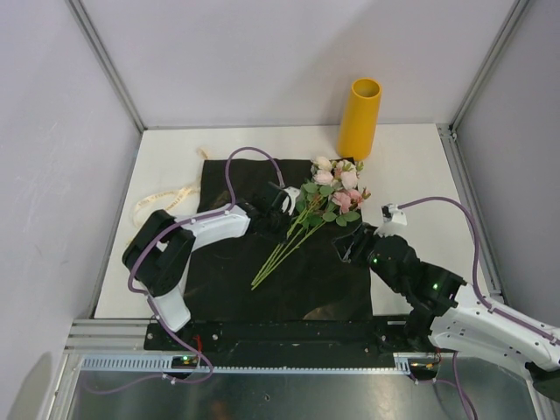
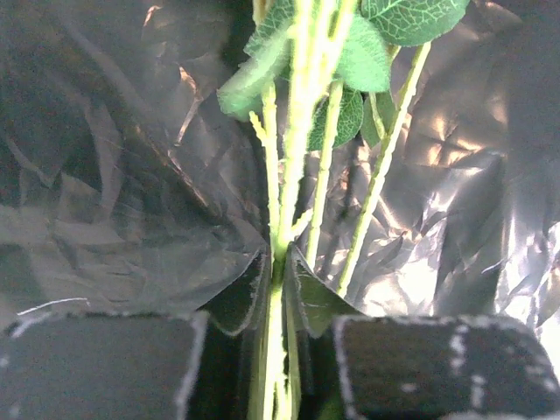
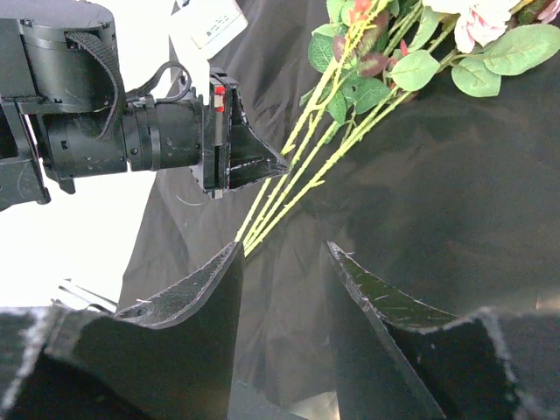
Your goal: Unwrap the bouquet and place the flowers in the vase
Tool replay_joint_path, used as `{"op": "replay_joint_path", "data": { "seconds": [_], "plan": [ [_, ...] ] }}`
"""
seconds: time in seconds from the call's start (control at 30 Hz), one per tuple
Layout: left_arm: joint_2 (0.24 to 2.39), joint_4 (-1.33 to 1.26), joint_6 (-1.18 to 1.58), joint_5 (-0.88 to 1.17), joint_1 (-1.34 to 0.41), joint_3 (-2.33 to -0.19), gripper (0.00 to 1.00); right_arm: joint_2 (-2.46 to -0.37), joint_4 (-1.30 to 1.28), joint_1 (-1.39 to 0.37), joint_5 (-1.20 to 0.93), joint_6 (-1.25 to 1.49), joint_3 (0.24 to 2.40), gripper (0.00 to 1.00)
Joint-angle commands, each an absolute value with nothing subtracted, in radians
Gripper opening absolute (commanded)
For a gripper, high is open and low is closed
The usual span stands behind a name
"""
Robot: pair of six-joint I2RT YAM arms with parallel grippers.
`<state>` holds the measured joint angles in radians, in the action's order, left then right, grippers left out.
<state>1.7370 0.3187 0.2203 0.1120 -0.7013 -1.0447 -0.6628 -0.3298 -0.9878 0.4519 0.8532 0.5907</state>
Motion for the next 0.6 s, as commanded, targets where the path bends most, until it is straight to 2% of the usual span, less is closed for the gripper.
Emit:
{"op": "replay_joint_path", "data": {
  "seconds": [0.0,0.1,0.57],
  "plan": [
    [1.697,0.296,0.209,0.119,-0.706,-1.069,0.08,-0.669,-0.303,-1.002,0.484,0.878,0.591,0.45],
    [1.645,0.297,0.229,0.102,-0.707,-1.066,0.01,-0.681,-0.293,-1.006,0.485,0.88,0.592,0.45],
    [1.251,0.299,0.257,0.068,-0.707,-0.993,0.0,-0.721,-0.157,-0.961,0.456,0.868,0.62,0.49]
  ]
}}
